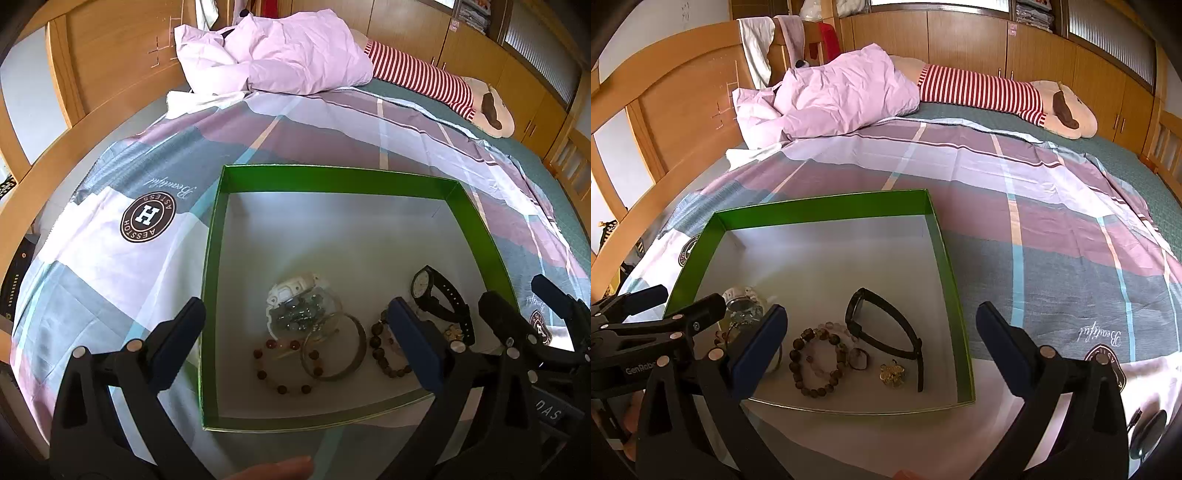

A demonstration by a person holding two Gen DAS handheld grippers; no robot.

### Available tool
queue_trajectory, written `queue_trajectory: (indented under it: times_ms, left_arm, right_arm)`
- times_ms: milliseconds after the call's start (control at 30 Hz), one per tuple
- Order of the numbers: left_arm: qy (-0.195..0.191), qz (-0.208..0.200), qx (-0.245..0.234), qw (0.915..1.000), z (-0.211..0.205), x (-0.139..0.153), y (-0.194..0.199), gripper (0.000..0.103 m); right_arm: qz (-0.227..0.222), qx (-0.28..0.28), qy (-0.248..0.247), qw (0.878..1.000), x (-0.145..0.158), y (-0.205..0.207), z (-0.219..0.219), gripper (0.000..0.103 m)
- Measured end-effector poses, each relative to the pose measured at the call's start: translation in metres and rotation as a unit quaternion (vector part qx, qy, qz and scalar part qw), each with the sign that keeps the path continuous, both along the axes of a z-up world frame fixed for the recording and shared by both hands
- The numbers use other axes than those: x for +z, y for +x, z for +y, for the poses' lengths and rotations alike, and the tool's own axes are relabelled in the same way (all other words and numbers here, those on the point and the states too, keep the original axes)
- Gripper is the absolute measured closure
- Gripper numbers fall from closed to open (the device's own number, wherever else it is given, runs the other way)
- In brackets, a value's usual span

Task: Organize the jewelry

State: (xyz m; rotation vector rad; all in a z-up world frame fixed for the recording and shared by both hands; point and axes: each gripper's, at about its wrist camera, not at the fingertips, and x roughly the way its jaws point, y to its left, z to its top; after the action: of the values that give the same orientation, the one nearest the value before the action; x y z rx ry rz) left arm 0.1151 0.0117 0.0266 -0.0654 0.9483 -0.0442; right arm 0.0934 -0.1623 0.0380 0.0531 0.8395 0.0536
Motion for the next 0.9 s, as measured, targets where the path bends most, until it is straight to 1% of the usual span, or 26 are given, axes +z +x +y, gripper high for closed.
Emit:
queue_trajectory:
  times_ms: [267, 900]
  left_arm:
    - [0.007, 0.005, 0.002, 1.0, 0.0001, -0.0037, 0.0012, 0.005]
    - [0.01, 0.006, 0.001, 0.9999, -0.0004, -0.0051, 0.0012, 0.005]
  right_arm:
    - [0.003, 0.001, -0.003, 1.0, -0.0038, 0.0013, 0.0018, 0.003]
    - [0.003, -0.002, -0.007, 1.0, -0.0056, 0.0005, 0.0024, 0.003]
